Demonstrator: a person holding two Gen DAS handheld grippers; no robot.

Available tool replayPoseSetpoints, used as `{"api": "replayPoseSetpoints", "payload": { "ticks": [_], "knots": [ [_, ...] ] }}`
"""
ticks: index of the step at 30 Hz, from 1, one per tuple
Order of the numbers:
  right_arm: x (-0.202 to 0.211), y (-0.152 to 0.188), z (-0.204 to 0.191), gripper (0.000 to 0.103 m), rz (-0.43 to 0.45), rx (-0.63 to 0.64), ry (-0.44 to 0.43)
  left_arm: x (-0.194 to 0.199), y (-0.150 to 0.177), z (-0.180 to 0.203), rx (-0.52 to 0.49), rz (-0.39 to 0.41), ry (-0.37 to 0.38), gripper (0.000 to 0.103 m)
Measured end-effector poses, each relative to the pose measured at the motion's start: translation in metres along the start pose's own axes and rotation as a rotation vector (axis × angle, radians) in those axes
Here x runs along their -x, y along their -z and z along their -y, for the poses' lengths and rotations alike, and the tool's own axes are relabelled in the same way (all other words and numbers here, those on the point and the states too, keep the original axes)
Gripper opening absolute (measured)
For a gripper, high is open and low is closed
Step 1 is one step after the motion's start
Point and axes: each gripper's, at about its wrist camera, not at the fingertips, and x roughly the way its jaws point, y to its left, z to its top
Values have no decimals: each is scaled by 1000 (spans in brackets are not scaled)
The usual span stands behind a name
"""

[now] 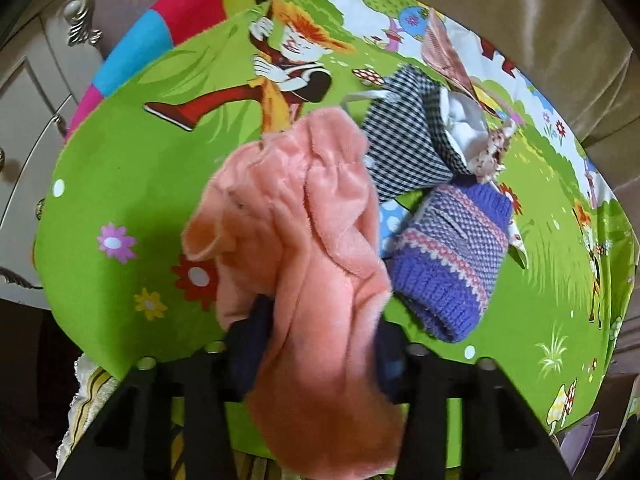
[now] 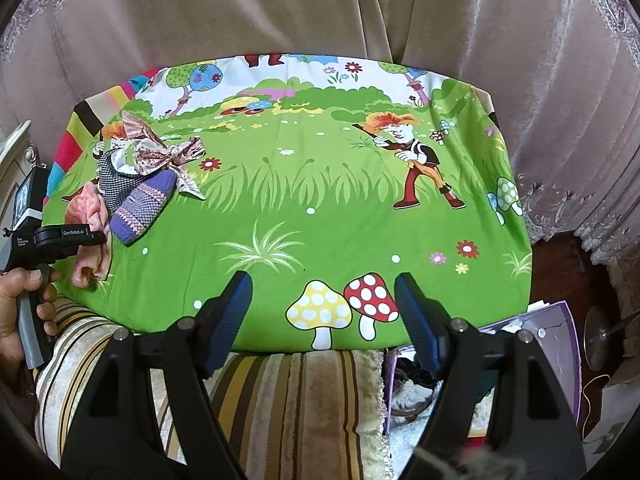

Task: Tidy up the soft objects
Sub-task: 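Grasp the pink fuzzy cloth with the left tool, then grasp the purple striped mitten with the right tool while the left tool holds the pink cloth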

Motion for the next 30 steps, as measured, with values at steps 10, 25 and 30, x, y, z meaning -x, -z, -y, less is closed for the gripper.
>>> {"api": "replayPoseSetpoints", "payload": {
  "ticks": [10,25,30],
  "knots": [
    [-8,-11,-18,77,-34,0,-99,21,13,-32,97,23,113,17],
    [-84,-54,-117,83,-208,29,-306,30,20,-58,162,57,204,17],
    [-137,-69,-156,83,-324,-38,-348,27,19,-60,162,50,215,17]
  ]
}}
